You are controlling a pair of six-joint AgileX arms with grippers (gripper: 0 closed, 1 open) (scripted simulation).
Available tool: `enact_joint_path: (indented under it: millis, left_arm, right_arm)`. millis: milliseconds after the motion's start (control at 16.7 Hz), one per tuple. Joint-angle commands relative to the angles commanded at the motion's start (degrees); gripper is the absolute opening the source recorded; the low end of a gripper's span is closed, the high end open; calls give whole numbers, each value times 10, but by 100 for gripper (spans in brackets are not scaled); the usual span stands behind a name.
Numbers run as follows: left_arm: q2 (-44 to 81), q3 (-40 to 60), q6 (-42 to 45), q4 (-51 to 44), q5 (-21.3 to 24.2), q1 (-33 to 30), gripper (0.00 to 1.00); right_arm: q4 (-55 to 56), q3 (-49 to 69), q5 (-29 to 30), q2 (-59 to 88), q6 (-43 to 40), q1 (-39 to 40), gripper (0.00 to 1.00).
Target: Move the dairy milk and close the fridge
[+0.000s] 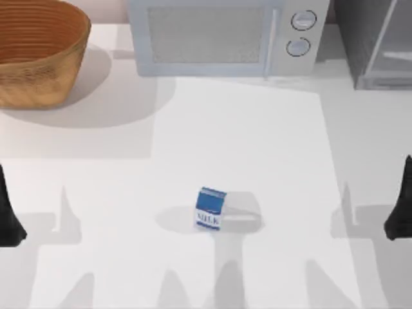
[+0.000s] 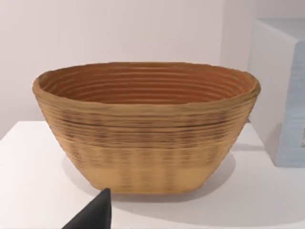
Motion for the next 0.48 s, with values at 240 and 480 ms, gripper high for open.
enact_joint_path:
  millis: [240, 480]
  left_arm:
    - [0, 0, 0, 0, 0, 0, 100]
    - [0, 0, 0, 0, 0, 0, 100]
  right_arm:
    - [86, 4, 111, 89, 3, 110, 100]
    - [115, 5, 147, 119, 4, 145, 100]
